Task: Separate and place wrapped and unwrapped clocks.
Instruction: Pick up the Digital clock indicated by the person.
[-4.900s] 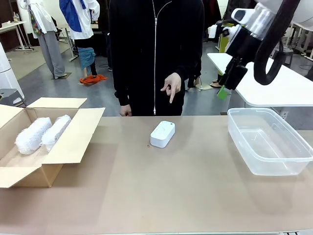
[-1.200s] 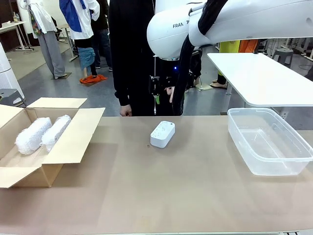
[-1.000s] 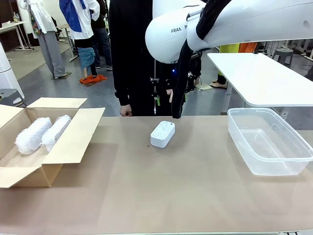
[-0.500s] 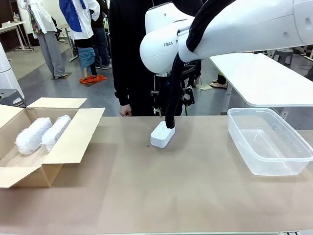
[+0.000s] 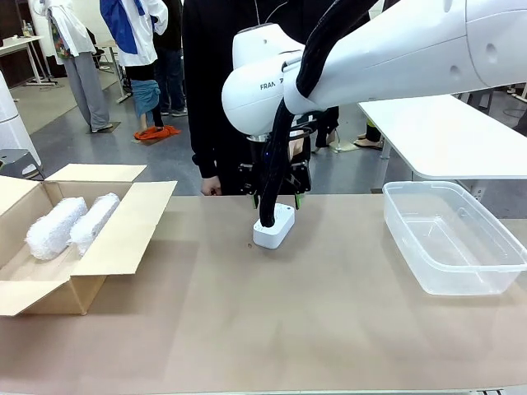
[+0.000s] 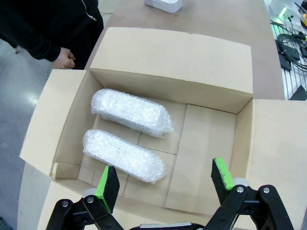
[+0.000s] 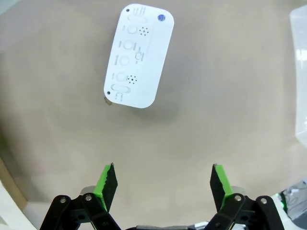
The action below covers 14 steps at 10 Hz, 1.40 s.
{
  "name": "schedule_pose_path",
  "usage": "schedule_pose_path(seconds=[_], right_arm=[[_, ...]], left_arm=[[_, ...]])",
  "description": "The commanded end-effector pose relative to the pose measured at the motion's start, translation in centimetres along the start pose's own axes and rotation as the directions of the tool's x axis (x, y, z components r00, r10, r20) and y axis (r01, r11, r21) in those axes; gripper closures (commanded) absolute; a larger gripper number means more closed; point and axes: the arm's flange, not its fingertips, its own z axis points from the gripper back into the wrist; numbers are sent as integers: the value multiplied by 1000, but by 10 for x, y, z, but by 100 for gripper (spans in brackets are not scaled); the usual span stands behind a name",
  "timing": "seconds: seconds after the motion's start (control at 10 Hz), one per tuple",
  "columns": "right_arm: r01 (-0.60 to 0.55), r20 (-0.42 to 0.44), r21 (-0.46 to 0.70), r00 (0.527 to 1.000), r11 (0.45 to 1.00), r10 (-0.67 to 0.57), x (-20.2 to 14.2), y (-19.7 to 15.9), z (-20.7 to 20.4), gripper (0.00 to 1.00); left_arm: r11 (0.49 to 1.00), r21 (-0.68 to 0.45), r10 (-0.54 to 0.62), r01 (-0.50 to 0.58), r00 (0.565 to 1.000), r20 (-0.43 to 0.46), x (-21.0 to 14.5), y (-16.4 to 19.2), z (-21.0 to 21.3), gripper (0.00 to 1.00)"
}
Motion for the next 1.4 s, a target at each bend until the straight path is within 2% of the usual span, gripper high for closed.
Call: schedule_pose_path(seconds=[0.0,0.3,0.5,0.7,1.3], right_arm=[[89,-8,4,996,996,-89,6,5,-21,0],[155,-9,53,988,987,-154,18,11,-50,0],[185,-24,125,983,975,-183,28,18,-56,0],[199,-18,135,980,971,-198,38,26,-62,0],[272,-26,14,962,962,-271,70,32,-83,0]], left_arm=[[1000,-1,-4,4,1000,12,0,0,1,0],[1000,-1,-4,4,1000,12,0,0,1,0],[1000,-1,-4,4,1000,12,0,0,1,0],[1000,-1,-4,4,1000,12,0,0,1,0],[1000,-1,-4,4,1000,12,0,0,1,0]])
